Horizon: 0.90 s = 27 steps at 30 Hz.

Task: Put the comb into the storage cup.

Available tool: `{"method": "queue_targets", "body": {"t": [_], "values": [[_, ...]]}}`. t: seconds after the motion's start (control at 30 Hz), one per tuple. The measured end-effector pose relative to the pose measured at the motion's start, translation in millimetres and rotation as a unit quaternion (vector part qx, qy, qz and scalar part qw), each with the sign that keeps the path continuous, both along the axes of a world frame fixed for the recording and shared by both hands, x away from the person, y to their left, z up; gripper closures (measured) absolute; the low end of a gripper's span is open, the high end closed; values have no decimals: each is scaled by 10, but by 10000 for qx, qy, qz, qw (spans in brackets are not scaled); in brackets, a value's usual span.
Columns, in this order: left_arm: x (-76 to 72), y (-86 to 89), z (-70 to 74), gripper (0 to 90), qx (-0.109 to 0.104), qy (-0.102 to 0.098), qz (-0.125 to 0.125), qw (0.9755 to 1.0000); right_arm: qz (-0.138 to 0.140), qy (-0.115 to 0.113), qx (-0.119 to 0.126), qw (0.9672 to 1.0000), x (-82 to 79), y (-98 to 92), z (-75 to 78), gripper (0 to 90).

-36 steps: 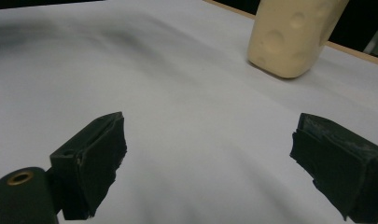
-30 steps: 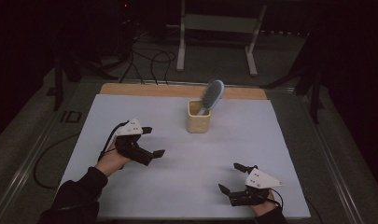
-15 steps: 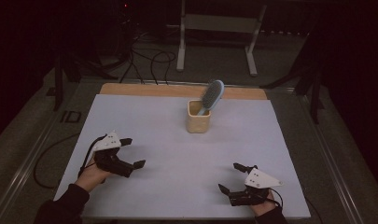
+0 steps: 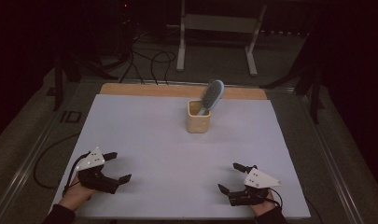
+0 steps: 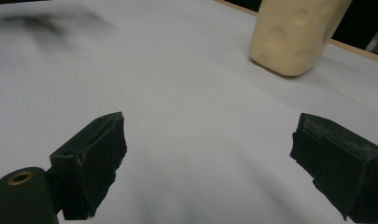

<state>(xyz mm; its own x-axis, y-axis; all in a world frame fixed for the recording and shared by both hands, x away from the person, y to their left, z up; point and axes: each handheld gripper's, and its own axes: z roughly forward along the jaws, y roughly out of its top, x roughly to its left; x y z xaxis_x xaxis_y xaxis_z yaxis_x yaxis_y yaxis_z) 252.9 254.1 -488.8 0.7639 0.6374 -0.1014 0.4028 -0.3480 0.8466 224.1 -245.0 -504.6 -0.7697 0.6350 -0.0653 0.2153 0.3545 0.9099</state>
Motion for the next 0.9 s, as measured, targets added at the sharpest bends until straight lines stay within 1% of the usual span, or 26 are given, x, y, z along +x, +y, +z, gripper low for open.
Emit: {"method": "queue_targets", "body": {"t": [0.07, 0.3, 0.33, 0.43, 0.6, 0.67, 0.73, 0.8, 0.83, 0.87, 0.9], "values": [[-31, 57, -31, 0, -5, 20, 38, 10000, 2, -4, -5, 10000, 0, 3, -1, 95], [-154, 232, -155, 0, -48, 114, 294, 9995, 6, 20, -15, 10000, 3, 2, -3, 96], [-170, 255, -164, 0, -44, 136, 343, 9993, 5, 26, -5, 10000, 5, 1, -4, 95], [-216, 309, -182, 0, 20, 115, 431, 9990, 25, 11, -23, 10000, 1, 8, -5, 95], [-280, 377, -233, 0, 62, 167, 571, 9982, 12, 14, -31, 10000, -1, 7, -3, 96], [-302, 400, -247, 0, 112, 151, 652, 9977, 5, 11, -23, 10000, 2, 4, -2, 95], [-319, 428, -251, 0, 92, 102, 746, 9971, 14, 19, -12, 10000, 5, 3, -5, 95], [-331, 448, -259, 0, 160, -57, 877, 9960, 24, 13, -30, 10000, 0, 10, -5, 95], [-331, 457, -266, 0, 165, -79, 932, 9955, 32, 12, -26, 10000, 1, 10, -4, 96], [-327, 467, -275, 0, 106, -49, 949, 9954, 37, 8, -24, 10000, 4, 9, -5, 96], [-327, 467, -275, 0, 106, -49, 949, 9954, 37, 8, -24, 10000, 4, 9, -5, 96]]}}
